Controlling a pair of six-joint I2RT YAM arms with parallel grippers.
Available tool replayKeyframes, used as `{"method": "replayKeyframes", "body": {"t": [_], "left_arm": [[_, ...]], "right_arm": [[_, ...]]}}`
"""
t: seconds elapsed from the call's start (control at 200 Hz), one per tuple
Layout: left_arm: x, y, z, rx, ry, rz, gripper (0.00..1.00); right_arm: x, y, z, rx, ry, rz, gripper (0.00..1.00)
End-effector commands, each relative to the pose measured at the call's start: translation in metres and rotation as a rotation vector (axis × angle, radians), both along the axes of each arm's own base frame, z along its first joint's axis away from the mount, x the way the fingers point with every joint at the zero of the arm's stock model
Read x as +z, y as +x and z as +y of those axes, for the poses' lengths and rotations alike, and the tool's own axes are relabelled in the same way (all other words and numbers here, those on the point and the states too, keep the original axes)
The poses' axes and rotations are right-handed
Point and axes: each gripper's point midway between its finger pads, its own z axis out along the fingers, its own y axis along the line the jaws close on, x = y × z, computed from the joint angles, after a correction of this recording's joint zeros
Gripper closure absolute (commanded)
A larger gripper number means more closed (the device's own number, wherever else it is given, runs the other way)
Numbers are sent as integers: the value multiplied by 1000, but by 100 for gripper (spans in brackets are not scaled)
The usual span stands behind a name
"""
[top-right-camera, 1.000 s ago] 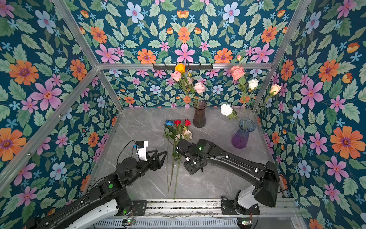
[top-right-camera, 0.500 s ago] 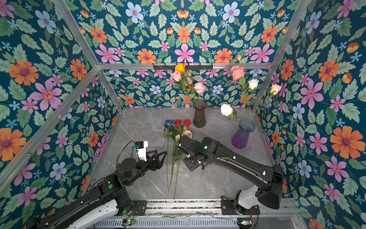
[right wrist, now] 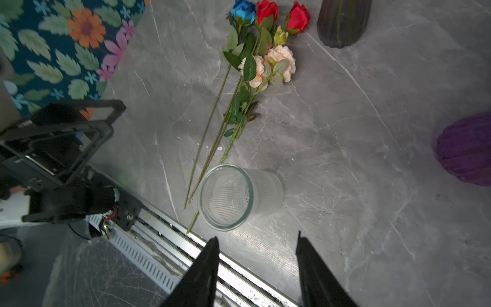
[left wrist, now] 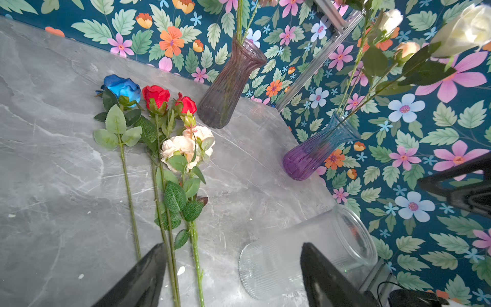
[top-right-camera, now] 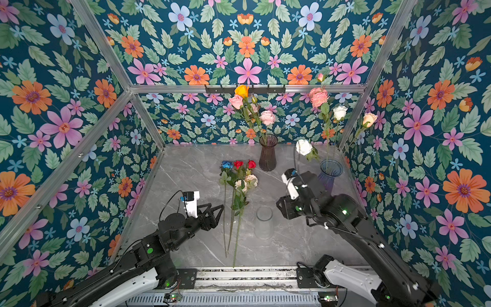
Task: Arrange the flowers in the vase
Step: 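Draw the right gripper back from the upright clear vase, then reach the left gripper down to the blue rose stem and close on it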
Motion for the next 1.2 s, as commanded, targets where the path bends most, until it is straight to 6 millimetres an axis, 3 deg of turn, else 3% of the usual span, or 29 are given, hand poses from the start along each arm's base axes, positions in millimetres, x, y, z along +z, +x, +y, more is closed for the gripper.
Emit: {"method": "replayKeyframes", "body": {"t": [0.0,0.145,0.32,0.595,0.705,0.91,1.19], "left_arm": [[-3,2,-6,-23,46,-14,22],[-27,15,-17,-25,147,76,29],[-63,32,-37,-66,310,207,28],[-117,65,-27,-30,462,306,30],[-138,77,-17,-15,502,347,31],[-168,106,3,10,519,428,49],[-195,143,14,45,765,497,60]], "right_arm": [[-9,-8,4,-10,167,52,51],[-61,-22,2,-27,199,131,51],[-128,-26,5,-74,242,225,51],[-202,-9,-24,-288,150,207,55],[-211,-7,-28,-295,116,203,56],[-204,-4,-25,-268,135,159,56],[-202,-6,-26,-267,154,139,55]]}}
